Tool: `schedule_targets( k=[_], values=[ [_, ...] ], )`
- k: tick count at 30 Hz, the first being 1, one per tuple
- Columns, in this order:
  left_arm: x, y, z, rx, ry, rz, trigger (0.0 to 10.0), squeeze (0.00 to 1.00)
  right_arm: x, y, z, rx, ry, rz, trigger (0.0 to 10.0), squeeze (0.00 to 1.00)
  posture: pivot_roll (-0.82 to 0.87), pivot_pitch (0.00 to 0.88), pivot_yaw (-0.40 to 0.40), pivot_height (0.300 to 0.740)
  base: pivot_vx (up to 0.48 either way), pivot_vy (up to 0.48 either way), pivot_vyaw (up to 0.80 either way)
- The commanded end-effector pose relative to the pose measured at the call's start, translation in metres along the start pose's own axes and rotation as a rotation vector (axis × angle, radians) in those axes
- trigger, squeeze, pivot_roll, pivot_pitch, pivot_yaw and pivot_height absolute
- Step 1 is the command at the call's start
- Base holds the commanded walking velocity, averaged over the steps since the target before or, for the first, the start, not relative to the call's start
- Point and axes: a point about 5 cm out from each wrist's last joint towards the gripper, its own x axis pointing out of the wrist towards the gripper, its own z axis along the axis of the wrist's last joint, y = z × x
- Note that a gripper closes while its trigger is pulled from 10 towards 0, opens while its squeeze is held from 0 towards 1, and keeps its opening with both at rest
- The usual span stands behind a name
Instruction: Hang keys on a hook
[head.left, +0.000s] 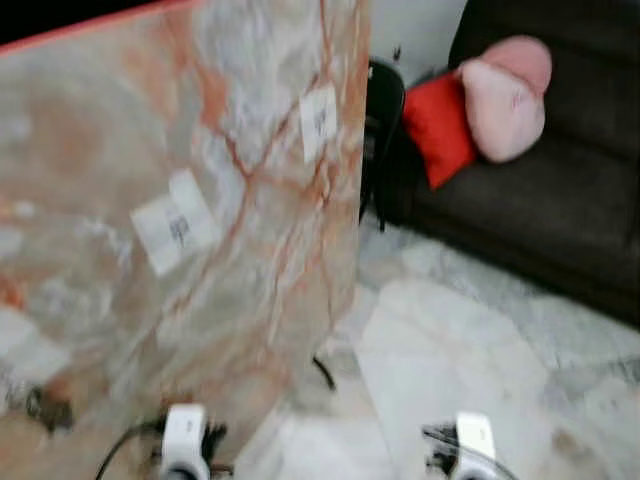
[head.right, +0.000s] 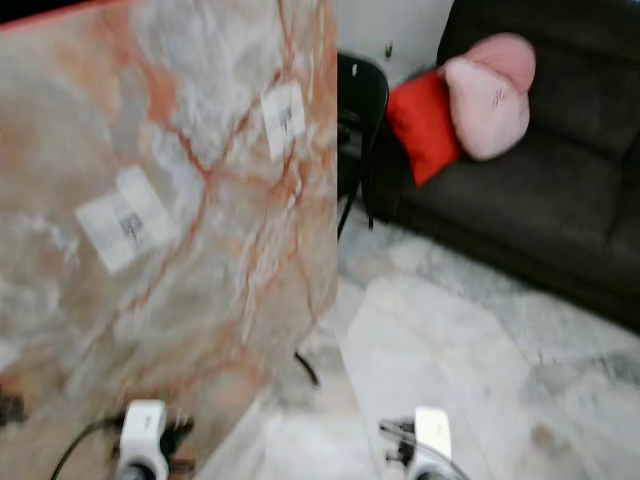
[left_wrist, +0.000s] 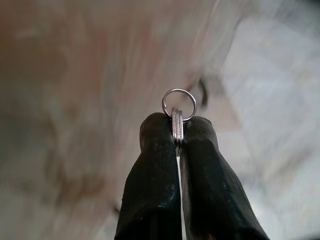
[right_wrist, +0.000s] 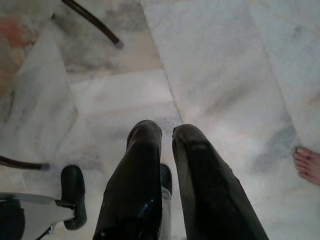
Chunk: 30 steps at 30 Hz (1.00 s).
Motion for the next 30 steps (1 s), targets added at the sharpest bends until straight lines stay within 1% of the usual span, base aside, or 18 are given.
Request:
schedule_targets(
  k=[1, 3, 4, 6, 7, 11, 12, 15, 16, 18, 19, 21, 23, 25, 26, 27, 28, 30],
  values=[
    [-0.002, 0.001, 0.009, 0.027, -0.078, -0.059, 10.0, 0.0, -0.002, -0.005, -0.007, 0.007, 0.02, -0.015, 10.0, 0.0, -0.01, 0.013, 0.002, 0.74, 0.0, 0.0, 0.0],
    [-0.003, -0.001, 0.024, 0.064, -0.158, -0.119, 10.0, 0.0, -0.002, -0.005, -0.007, 0.007, 0.021, -0.015, 10.0, 0.0, 0.0, 0.011, 0.002, 0.74, 0.0, 0.0, 0.0],
    [-0.006, -0.004, 0.039, 0.106, -0.227, -0.178, 10.0, 0.0, -0.002, -0.005, -0.007, 0.002, 0.023, -0.011, 10.0, 0.0, 0.0, 0.004, 0.001, 0.74, 0.0, 0.0, 0.0],
    [-0.01, -0.01, 0.051, 0.141, -0.283, -0.229, 10.0, 0.0, -0.002, -0.005, -0.007, -0.001, 0.024, -0.005, 10.0, 0.0, 0.0, 0.002, 0.001, 0.74, 0.0, 0.0, 0.0],
    [-0.012, -0.013, 0.054, 0.153, -0.297, -0.242, 10.0, 0.0, -0.002, -0.005, -0.008, -0.001, 0.024, -0.004, 10.0, 0.0, 0.0, 0.0, 0.001, 0.74, 0.0, 0.0, 0.0],
    [-0.022, -0.025, 0.072, 0.187, -0.377, -0.296, 10.0, 0.0, -0.002, -0.005, -0.008, -0.004, 0.024, -0.004, 10.0, 0.0, -0.01, 0.0, 0.002, 0.74, 0.0, 0.0, 0.0],
    [-0.025, -0.03, 0.079, 0.182, -0.407, -0.305, 10.0, 0.0, -0.002, -0.006, -0.009, -0.004, 0.024, -0.005, 10.0, 0.0, -0.01, 0.0, 0.0, 0.74, 0.0, 0.0, 0.0],
    [-0.03, -0.035, 0.093, 0.172, -0.448, -0.301, 10.0, 0.0, -0.003, -0.006, -0.009, -0.001, 0.024, -0.007, 10.0, 0.0, -0.01, 0.0, 0.0, 0.74, 0.0, 0.0, 0.0],
    [-0.033, -0.037, 0.101, 0.165, -0.468, -0.3, 10.0, 0.0, -0.003, -0.006, -0.009, -0.001, 0.025, -0.008, 10.0, 0.0, -0.01, 0.0, 0.0, 0.74, 0.0, 0.0, 0.0],
    [-0.034, -0.04, 0.111, 0.155, -0.504, -0.287, 10.0, 0.0, -0.003, -0.006, -0.009, -0.001, 0.026, -0.008, 10.0, 0.0, -0.01, 0.0, 0.0, 0.74, 0.0, 0.0, 0.0],
    [-0.035, -0.044, 0.121, 0.14, -0.539, -0.273, 10.0, 0.0, -0.003, -0.007, -0.009, -0.003, 0.027, -0.008, 10.0, 0.0, -0.01, 0.0, -0.003, 0.74, 0.0, 0.0, 0.0],
    [-0.036, -0.047, 0.13, 0.14, -0.563, -0.257, 10.0, 0.0, -0.003, -0.007, -0.008, -0.003, 0.028, -0.008, 10.0, 0.0, -0.01, 0.0, -0.003, 0.74, 0.0, 0.0, 0.0],
    [-0.036, -0.049, 0.142, 0.137, -0.595, -0.219, 10.0, 0.0, -0.002, -0.007, -0.008, -0.004, 0.027, -0.01, 10.0, 0.0, -0.01, 0.002, -0.005, 0.74, 0.0, 0.0, 0.0],
    [-0.036, -0.052, 0.158, 0.112, -0.625, -0.174, 10.0, 0.0, -0.002, -0.007, -0.007, -0.004, 0.026, -0.012, 10.0, 0.0, -0.01, 0.006, -0.006, 0.74, 0.0, 0.0, 0.0],
    [-0.037, -0.054, 0.164, 0.115, -0.642, -0.168, 10.0, 0.0, -0.002, -0.007, -0.007, -0.003, 0.026, -0.012, 10.0, 0.0, -0.01, 0.006, -0.006, 0.74, 0.0, 0.0, 0.0],
    [-0.037, -0.054, 0.164, 0.115, -0.642, -0.168, 10.0, 0.0, -0.002, -0.007, -0.007, -0.003, 0.026, -0.012, 10.0, 0.0, -0.01, 0.006, -0.006, 0.74, 0.0, 0.0, 0.0],
    [-0.039, -0.058, 0.173, 0.117, -0.669, -0.152, 10.0, 0.0, -0.002, -0.007, -0.007, -0.003, 0.024, -0.013, 10.0, 0.0, -0.01, 0.007, -0.005, 0.74, 0.0, 0.0, 0.0],
    [-0.042, -0.062, 0.179, 0.096, -0.691, -0.137, 10.0, 0.0, -0.002, -0.007, -0.006, -0.002, 0.023, -0.013, 10.0, 0.0, -0.01, 0.009, -0.005, 0.74, 0.0, 0.0, 0.0]
  ],
)
